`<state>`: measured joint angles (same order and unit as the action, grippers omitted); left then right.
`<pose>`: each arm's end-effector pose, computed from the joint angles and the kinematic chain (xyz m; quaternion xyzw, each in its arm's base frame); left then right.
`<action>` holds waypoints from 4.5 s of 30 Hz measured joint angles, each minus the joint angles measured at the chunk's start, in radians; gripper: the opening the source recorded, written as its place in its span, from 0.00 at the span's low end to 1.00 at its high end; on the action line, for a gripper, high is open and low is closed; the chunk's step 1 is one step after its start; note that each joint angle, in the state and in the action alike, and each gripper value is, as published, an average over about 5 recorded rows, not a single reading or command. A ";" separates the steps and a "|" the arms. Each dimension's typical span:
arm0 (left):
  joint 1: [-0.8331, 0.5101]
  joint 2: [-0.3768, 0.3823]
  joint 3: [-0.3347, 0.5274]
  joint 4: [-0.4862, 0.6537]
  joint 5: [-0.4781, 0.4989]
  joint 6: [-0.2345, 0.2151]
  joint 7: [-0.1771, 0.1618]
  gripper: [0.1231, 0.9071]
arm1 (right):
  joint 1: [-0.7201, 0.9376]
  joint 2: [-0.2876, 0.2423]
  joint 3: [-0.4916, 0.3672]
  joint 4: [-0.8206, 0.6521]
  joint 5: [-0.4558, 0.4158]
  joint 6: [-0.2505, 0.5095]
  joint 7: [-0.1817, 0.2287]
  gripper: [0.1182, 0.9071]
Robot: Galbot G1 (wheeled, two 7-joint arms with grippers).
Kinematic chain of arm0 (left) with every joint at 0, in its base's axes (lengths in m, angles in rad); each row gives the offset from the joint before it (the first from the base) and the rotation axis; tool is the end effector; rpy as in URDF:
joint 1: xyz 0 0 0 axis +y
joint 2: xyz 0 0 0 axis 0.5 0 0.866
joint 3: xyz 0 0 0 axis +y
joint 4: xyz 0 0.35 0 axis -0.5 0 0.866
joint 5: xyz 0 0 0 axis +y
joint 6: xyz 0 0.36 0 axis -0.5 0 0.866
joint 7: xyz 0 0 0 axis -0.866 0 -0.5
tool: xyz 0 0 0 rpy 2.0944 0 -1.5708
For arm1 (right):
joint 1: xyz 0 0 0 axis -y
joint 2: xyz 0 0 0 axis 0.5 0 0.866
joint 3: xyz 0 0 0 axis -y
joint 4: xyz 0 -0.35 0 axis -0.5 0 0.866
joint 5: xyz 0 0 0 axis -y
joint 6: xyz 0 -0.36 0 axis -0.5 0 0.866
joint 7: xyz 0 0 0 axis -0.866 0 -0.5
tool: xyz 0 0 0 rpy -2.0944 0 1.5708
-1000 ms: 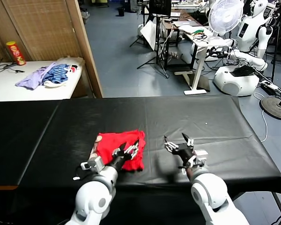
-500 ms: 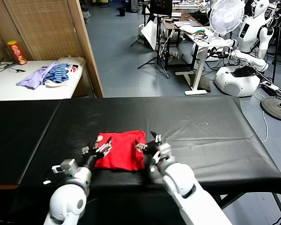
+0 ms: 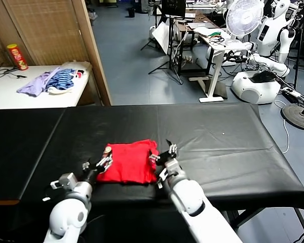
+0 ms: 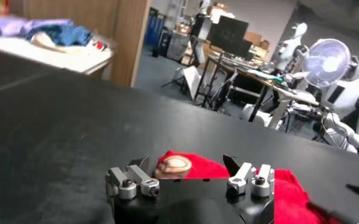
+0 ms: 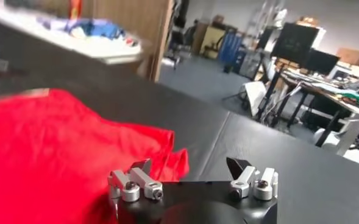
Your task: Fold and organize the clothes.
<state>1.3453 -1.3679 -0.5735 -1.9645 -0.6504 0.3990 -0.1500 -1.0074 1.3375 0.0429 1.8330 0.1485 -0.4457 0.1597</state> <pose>0.2574 0.0590 -0.2927 0.0031 -0.9662 0.1977 0.1653 0.3195 0.0971 -0.2744 0.1686 -0.9763 0.0799 0.1099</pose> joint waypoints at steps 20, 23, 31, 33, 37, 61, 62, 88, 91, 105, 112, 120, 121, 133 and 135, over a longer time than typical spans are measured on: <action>-0.002 -0.012 -0.068 0.070 -0.289 0.053 0.016 0.15 | -0.084 -0.008 0.120 0.164 0.201 -0.009 0.012 0.86; 0.000 -0.013 -0.060 0.059 -0.220 0.043 0.015 0.03 | -0.098 0.000 0.137 0.176 0.166 -0.045 0.042 0.86; 0.002 0.012 -0.034 0.016 0.171 -0.015 0.025 0.02 | -0.160 0.004 0.186 0.206 0.033 -0.133 0.079 0.86; 0.001 0.031 -0.036 0.013 0.296 -0.028 0.033 0.02 | -0.177 0.003 0.195 0.214 0.023 -0.135 0.079 0.86; 0.005 0.099 -0.058 0.019 0.547 -0.052 0.043 0.02 | -0.202 0.006 0.210 0.226 0.014 -0.136 0.078 0.86; 0.044 0.184 0.082 -0.120 0.511 -0.033 0.035 0.03 | -0.253 0.030 0.240 0.258 0.010 -0.132 0.061 0.86; 0.040 0.163 0.107 -0.115 0.507 -0.051 0.035 0.03 | -0.253 0.028 0.239 0.256 0.015 -0.132 0.055 0.86; 0.098 0.035 0.152 -0.195 0.283 -0.342 0.229 0.86 | 0.054 0.160 -0.020 -0.112 0.500 -0.202 0.002 0.75; 0.111 0.039 0.135 -0.203 0.281 -0.344 0.227 0.86 | 0.078 0.180 -0.035 -0.155 0.485 -0.194 -0.004 0.54; 0.149 0.048 0.082 -0.176 0.314 -0.371 0.206 0.86 | 0.142 0.084 -0.060 -0.241 -0.050 0.007 -0.225 0.02; 0.168 0.064 0.070 -0.144 0.346 -0.382 0.167 0.86 | 0.097 -0.051 -0.033 -0.199 -0.312 0.231 -0.254 0.40; 0.204 0.075 0.050 -0.115 0.384 -0.366 0.096 0.86 | -0.077 -0.157 0.059 -0.040 -0.254 0.339 -0.174 0.83; 0.213 0.079 0.047 -0.117 0.380 -0.357 0.083 0.86 | -0.110 -0.158 0.076 -0.013 -0.235 0.334 -0.159 0.84; 0.439 0.124 -0.039 -0.237 0.317 -0.277 0.051 0.86 | -0.546 -0.123 0.234 0.283 -0.082 0.300 0.023 0.86; 0.487 0.126 -0.055 -0.255 0.313 -0.285 0.051 0.86 | -0.613 -0.120 0.249 0.328 -0.088 0.281 0.041 0.86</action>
<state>1.8328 -1.2421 -0.6287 -2.2198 -0.3378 0.1137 -0.0991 -1.6205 1.2178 0.2916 2.1611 0.0609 -0.1643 0.2007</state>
